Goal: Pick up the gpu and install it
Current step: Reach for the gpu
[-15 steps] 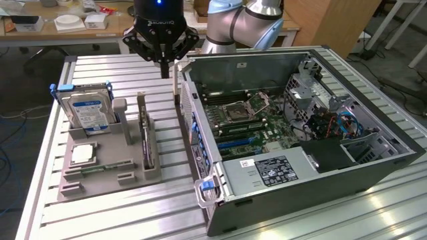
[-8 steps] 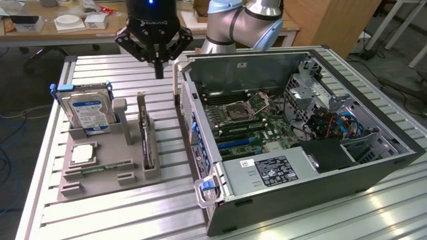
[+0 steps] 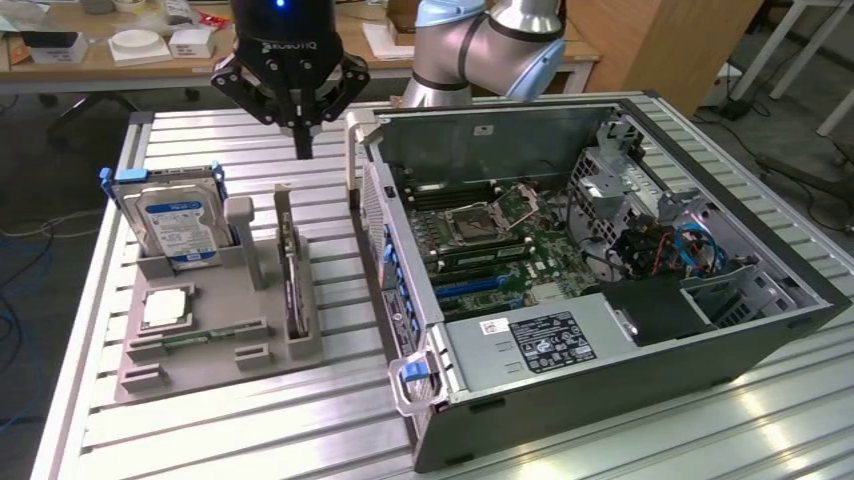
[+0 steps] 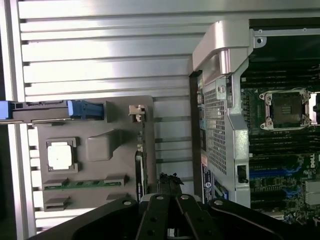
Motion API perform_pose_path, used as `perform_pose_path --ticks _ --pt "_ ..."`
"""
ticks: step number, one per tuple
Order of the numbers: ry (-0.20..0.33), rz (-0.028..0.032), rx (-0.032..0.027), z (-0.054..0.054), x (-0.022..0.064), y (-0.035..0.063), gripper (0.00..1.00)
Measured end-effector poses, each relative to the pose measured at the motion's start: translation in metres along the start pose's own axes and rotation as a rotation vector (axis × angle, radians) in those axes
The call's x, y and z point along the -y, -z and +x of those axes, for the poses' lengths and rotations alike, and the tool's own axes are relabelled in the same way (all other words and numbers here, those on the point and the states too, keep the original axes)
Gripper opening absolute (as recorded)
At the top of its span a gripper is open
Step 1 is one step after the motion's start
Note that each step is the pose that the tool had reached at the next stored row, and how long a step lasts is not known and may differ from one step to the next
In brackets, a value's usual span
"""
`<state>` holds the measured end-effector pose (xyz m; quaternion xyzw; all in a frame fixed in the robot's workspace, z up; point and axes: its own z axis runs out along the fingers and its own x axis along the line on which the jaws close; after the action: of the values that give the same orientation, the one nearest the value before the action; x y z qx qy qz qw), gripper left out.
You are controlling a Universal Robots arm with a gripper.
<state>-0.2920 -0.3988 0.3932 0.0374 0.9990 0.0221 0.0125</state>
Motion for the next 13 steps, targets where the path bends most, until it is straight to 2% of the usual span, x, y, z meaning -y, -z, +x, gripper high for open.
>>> perform_pose_path --ticks 13 --pt "0.000 0.0000 0.0000 0.018 0.0014 0.0004 0.10"
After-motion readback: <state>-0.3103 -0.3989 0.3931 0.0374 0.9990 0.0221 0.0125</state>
